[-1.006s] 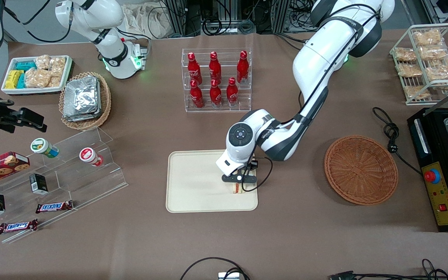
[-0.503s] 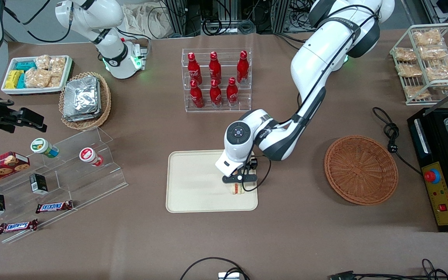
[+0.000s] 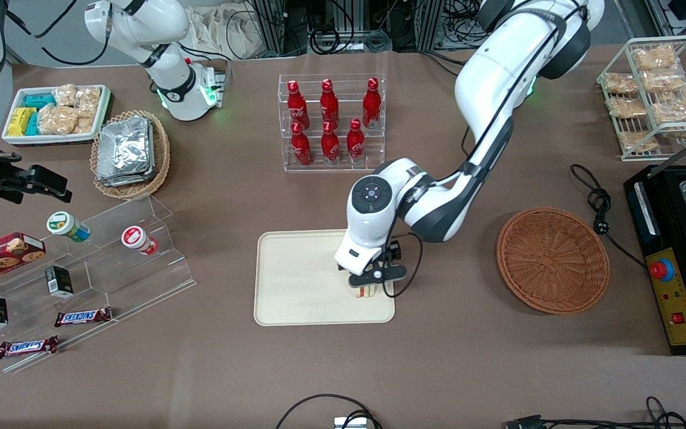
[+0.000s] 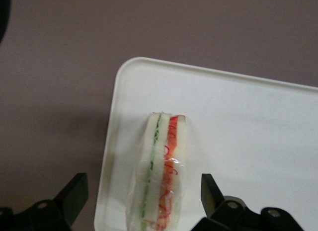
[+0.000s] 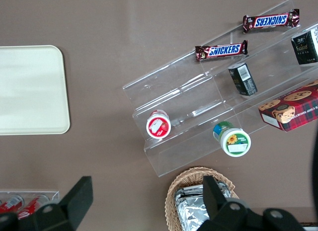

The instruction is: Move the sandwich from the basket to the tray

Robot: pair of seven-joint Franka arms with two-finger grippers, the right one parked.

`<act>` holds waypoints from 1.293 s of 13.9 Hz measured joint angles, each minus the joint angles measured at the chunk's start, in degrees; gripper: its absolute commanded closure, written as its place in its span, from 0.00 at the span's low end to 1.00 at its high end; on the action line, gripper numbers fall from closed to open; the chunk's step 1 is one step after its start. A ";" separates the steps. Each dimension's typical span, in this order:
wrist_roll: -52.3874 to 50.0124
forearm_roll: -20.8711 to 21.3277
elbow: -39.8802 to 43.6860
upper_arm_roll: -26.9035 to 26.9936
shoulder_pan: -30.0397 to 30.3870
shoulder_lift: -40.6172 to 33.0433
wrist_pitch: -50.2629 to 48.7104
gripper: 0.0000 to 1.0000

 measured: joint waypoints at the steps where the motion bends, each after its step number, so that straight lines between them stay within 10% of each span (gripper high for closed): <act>1: -0.07 0.00 0.10 0.17 1.06 -1.68 -1.45 0.00; 18: 20.02 -9.41 -0.37 0.32 23.69 -20.79 -24.30 0.00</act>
